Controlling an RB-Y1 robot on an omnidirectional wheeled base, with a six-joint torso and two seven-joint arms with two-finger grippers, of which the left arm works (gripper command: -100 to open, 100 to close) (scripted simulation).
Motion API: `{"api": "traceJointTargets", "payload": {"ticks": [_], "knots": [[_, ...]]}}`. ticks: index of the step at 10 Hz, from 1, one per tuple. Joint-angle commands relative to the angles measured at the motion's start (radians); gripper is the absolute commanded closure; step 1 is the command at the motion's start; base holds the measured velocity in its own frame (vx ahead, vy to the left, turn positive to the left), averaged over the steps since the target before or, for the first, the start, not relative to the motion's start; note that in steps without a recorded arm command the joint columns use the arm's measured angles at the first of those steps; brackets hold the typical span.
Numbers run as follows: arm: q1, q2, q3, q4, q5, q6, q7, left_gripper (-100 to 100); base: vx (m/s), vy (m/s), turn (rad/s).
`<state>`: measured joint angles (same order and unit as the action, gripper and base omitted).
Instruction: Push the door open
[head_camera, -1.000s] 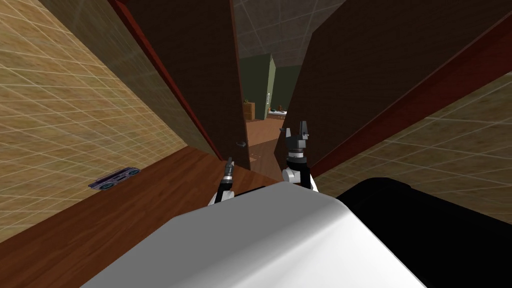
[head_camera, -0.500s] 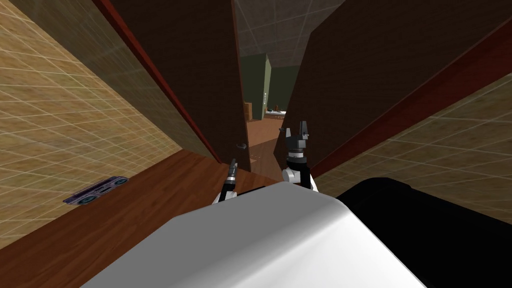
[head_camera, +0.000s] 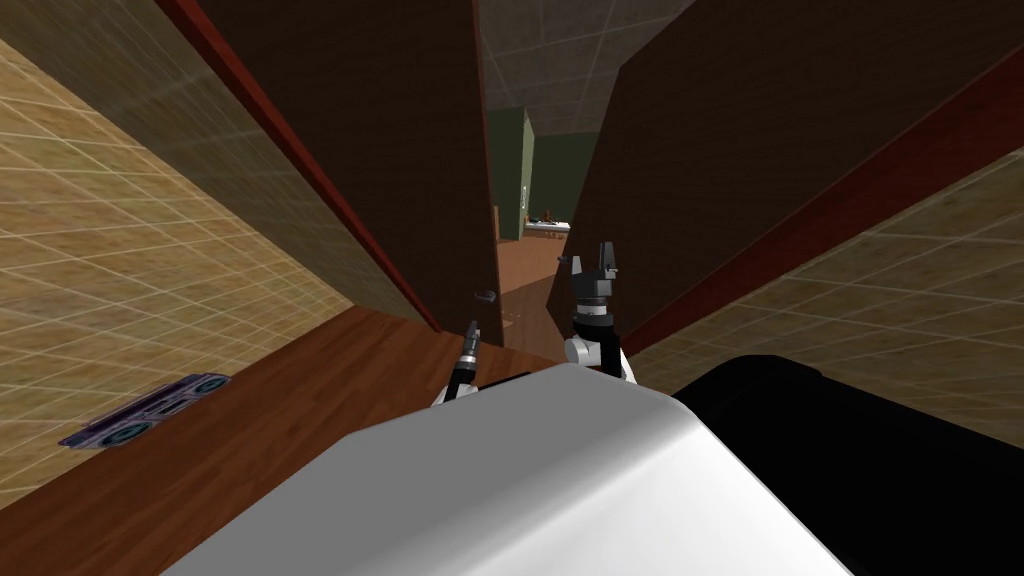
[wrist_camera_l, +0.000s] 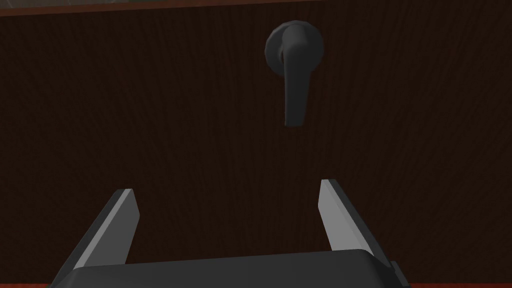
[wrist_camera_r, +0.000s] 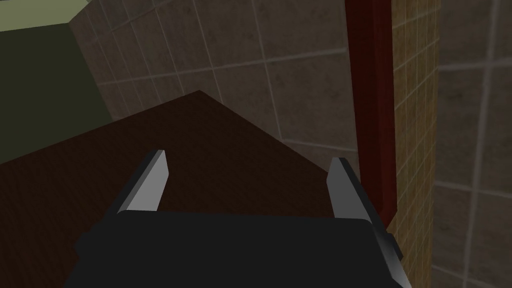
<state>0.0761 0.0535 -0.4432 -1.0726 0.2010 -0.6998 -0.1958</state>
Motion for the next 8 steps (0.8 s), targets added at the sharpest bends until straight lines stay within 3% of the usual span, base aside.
{"api": "traceJointTargets", "payload": {"ticks": [1,8], "knots": [[-0.012,-0.007,-0.01,0.038,0.003,-0.013,0.0,-100,0.091,0.084,-0.078],[-0.061,-0.053,-0.066,0.189,0.022,-0.046,-0.005,-100,0.092,0.112,-0.101]]}}
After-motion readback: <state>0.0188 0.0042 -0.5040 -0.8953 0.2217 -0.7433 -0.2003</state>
